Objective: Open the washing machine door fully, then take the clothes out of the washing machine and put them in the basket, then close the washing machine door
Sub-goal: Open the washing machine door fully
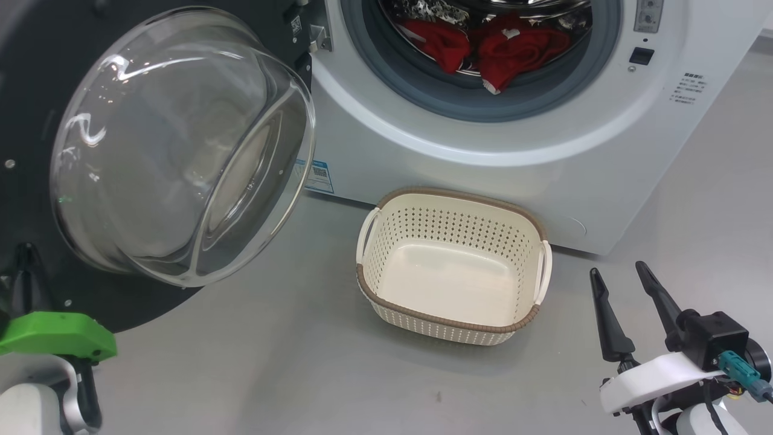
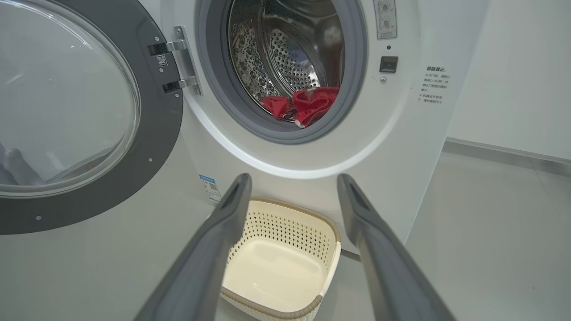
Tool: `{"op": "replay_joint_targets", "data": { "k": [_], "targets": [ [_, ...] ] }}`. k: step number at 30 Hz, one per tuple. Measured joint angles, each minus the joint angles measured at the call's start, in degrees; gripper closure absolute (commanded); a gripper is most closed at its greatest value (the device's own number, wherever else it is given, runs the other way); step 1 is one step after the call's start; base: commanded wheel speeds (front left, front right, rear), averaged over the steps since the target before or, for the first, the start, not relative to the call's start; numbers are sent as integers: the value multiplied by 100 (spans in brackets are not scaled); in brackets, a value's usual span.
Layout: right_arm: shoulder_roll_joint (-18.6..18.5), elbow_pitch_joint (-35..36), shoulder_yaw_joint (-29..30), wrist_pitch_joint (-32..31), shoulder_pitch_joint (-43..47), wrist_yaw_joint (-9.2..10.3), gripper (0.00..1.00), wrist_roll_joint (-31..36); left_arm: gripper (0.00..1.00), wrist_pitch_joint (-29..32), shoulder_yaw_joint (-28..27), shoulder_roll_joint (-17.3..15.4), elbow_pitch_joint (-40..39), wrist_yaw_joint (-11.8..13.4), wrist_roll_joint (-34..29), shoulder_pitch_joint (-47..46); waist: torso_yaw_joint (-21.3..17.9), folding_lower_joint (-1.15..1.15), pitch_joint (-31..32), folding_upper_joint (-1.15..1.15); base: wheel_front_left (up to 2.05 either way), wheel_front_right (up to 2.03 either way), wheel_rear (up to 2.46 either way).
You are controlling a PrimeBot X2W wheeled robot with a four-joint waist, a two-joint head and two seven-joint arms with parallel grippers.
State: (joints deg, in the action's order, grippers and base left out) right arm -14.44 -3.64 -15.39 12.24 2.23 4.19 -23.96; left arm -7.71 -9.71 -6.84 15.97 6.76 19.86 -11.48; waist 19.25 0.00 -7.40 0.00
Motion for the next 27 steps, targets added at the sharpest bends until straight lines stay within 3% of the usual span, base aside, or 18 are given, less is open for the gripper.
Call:
{"op": "replay_joint_targets", "data": {
  "k": [13, 27],
  "targets": [
    [-10, 10, 58, -8, 1, 7, 0, -9, 100, -309, 103, 83, 155, 1, -10, -129, -89, 0, -10, 0, 0, 0, 0],
    [-32, 26, 174, -7, 5, 57, 0, -10, 100, -554, 820, 360, -636, -34, -344, 411, -197, 0, 57, 0, 0, 0, 0]
  ]
}}
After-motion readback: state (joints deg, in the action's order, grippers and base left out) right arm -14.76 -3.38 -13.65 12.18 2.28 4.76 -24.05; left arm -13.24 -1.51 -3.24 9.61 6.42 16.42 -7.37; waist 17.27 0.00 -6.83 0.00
